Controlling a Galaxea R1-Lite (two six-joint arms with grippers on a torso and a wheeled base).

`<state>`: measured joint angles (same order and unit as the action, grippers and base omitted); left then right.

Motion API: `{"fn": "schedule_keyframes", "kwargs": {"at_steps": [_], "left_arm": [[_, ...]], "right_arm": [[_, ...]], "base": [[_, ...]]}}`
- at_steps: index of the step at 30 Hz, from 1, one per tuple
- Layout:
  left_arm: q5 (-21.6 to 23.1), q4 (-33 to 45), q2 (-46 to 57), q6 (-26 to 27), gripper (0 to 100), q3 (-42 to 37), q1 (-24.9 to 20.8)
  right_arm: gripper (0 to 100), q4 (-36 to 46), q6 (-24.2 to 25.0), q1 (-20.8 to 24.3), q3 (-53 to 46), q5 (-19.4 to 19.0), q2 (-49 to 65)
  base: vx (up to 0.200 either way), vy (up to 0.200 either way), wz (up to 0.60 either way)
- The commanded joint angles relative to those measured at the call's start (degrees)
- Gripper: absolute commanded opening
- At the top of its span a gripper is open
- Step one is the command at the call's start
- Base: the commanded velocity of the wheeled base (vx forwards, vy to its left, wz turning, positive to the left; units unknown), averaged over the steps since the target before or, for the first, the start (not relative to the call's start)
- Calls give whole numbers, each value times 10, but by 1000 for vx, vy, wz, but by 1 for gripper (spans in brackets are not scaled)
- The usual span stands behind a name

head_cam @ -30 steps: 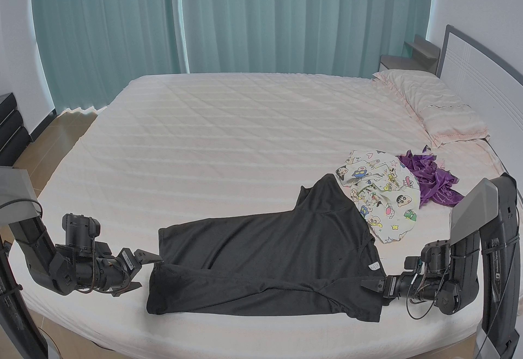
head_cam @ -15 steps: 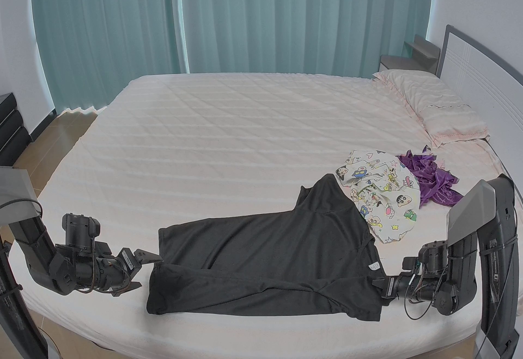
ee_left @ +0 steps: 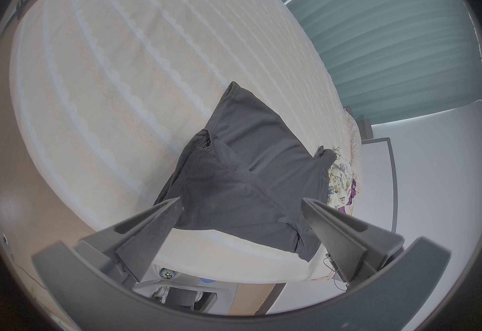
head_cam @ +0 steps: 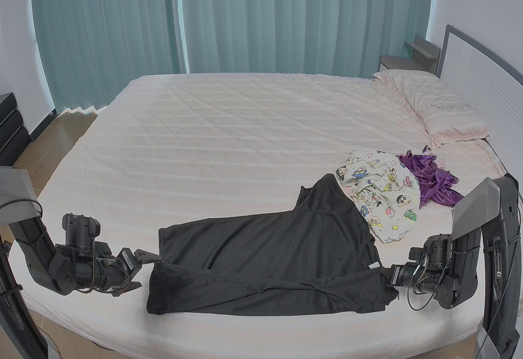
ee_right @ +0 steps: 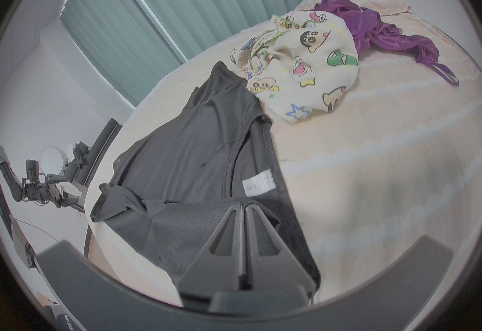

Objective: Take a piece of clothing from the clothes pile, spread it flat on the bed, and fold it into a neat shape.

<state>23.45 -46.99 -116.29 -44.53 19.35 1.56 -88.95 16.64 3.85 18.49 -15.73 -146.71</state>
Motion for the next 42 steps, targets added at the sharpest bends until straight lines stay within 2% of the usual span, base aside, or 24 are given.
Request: {"fn": "schedule_keyframes", "kwargs": {"at_steps": [1,20,21,33,38,42], "left_arm": [[0,0,-1,0,100,0,0],[-1,0,-2,0,100,1,0],[-1,0,-2,0,100,0,0],[-5,0,-2,4,100,-4,-1],[-5,-1,-2,4,100,-3,-2],[-6,0,-2,3,100,-4,-2]], "right_arm": [[0,-6,1,-11,15,0,2],[0,9,0,-10,41,-1,-8],[100,10,0,-10,41,-1,-8],[100,1,5,-19,37,-1,19],[100,0,44,-17,8,11,61],[100,-3,79,13,-32,42,81]], "base": [[0,0,0],[0,0,0],[0,0,0],[0,0,0],[0,0,0],[0,0,0]]}}
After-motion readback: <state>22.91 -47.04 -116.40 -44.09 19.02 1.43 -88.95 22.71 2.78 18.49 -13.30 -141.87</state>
